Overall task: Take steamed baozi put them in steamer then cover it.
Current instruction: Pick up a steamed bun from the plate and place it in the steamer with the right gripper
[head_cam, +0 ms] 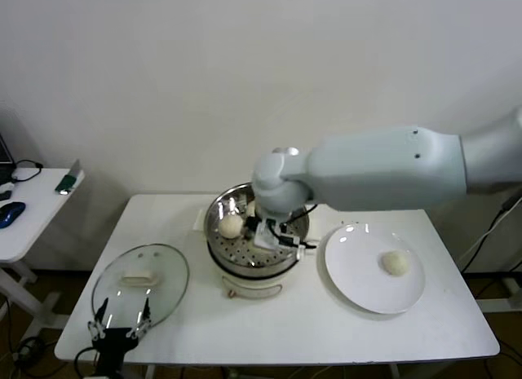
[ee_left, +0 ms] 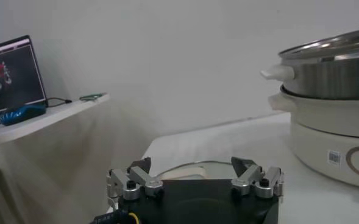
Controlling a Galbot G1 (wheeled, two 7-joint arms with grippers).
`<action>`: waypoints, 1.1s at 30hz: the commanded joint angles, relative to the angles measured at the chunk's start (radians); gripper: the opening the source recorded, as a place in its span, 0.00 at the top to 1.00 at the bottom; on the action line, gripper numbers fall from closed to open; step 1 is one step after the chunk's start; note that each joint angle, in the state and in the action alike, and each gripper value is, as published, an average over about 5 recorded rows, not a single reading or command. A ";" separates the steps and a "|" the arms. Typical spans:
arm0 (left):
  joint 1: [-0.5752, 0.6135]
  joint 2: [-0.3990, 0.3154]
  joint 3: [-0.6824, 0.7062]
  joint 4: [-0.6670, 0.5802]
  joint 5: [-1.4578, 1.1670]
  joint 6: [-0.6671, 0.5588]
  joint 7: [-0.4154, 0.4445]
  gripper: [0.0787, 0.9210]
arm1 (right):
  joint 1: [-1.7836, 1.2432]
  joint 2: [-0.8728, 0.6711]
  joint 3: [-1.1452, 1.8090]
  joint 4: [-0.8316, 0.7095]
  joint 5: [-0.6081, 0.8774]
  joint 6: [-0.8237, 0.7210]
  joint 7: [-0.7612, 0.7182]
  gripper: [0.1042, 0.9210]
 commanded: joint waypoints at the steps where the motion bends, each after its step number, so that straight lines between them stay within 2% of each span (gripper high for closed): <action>1: 0.001 -0.003 0.002 0.004 0.000 -0.002 0.000 0.12 | -0.123 0.051 -0.014 -0.068 -0.109 0.013 0.038 0.36; 16: -0.005 -0.003 0.004 0.010 0.001 -0.003 0.000 0.12 | -0.143 0.081 -0.007 -0.126 -0.107 0.047 0.033 0.33; 22: -0.006 -0.003 0.005 0.012 0.003 -0.002 0.001 0.12 | -0.120 0.065 0.013 -0.145 -0.087 0.077 0.042 0.17; 28: -0.008 -0.003 0.007 0.014 0.004 -0.001 0.002 0.12 | -0.002 -0.021 0.047 -0.150 0.087 0.110 -0.018 0.12; 33: -0.013 -0.003 0.010 0.016 0.005 0.000 0.003 0.12 | 0.111 -0.132 0.040 -0.246 0.277 0.120 -0.076 0.12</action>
